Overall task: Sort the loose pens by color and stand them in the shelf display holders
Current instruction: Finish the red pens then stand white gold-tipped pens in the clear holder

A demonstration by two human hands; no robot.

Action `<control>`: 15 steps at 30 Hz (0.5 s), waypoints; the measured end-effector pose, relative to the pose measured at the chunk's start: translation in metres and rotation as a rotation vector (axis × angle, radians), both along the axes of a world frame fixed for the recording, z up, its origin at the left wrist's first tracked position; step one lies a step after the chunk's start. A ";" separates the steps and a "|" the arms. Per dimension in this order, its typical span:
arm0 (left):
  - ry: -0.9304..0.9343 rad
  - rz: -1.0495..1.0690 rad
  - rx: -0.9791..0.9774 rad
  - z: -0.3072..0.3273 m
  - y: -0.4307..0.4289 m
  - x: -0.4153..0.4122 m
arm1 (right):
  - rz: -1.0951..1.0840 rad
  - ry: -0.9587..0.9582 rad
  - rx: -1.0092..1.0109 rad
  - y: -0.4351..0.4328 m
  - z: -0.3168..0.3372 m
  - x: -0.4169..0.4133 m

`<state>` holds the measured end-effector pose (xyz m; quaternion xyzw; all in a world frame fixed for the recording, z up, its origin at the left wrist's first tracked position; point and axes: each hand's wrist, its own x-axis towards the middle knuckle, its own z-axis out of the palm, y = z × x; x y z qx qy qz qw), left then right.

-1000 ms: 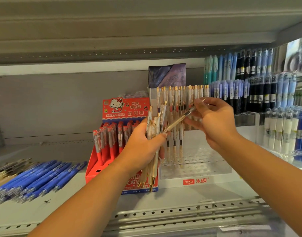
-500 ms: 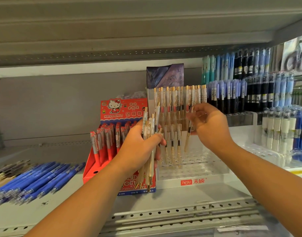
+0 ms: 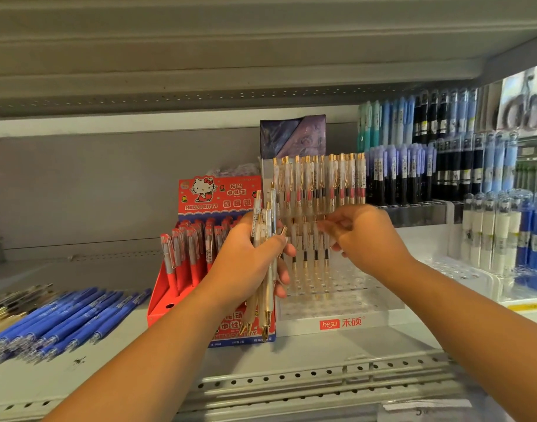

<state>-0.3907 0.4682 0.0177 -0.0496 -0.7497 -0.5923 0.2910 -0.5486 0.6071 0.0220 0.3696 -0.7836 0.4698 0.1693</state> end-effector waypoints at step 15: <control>0.091 0.031 0.082 -0.001 0.001 -0.001 | 0.491 -0.167 -0.100 -0.010 0.007 0.073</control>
